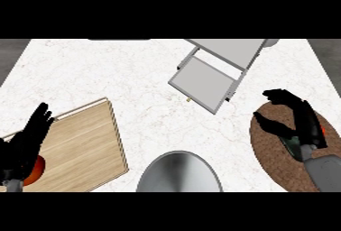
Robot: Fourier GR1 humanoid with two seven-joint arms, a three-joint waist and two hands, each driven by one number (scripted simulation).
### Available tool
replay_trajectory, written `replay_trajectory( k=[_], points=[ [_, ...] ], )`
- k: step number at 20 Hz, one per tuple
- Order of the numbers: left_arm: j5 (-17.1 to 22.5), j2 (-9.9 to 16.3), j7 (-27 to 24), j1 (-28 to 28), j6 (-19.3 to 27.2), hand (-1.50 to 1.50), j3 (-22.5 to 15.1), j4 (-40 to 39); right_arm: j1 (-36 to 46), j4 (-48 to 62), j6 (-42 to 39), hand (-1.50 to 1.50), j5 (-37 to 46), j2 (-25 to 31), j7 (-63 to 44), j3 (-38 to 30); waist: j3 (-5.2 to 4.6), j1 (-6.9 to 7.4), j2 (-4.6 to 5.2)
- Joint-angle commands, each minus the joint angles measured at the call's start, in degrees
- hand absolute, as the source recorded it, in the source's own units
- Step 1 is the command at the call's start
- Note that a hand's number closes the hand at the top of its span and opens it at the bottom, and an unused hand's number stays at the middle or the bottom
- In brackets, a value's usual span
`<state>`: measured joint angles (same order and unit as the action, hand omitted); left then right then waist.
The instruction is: Pick the eggplant from the placemat and place it in the tiered shelf
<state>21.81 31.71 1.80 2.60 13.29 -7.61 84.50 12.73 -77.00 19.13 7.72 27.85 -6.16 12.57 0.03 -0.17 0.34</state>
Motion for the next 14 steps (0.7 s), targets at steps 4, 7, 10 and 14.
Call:
replay_trajectory(
  k=[4,7,10,14],
  points=[
    [-0.2,0.3,1.0,-0.6,-3.7,0.00,1.5,-1.5,-4.7,-11.9,5.2,-1.50,14.3,-0.6,-19.2,7.8,-0.13,-0.29,-0.65],
    [-1.3,-1.7,-2.0,0.2,-3.2,0.00,0.5,-4.1,-0.6,-10.4,-0.1,-1.50,21.3,5.9,-28.4,9.3,-0.32,-0.07,-0.63],
    [-0.7,-0.4,-0.4,-2.1,-4.5,0.00,1.7,-4.9,1.3,-13.0,-8.5,-1.50,23.4,9.7,-36.9,10.5,-0.27,-0.27,-0.55],
    [-1.6,-0.7,-1.1,0.2,-4.6,0.00,0.9,-3.5,6.3,-15.2,-24.6,-1.50,20.1,12.5,-46.3,13.1,-0.25,0.86,-0.54]
  ],
)
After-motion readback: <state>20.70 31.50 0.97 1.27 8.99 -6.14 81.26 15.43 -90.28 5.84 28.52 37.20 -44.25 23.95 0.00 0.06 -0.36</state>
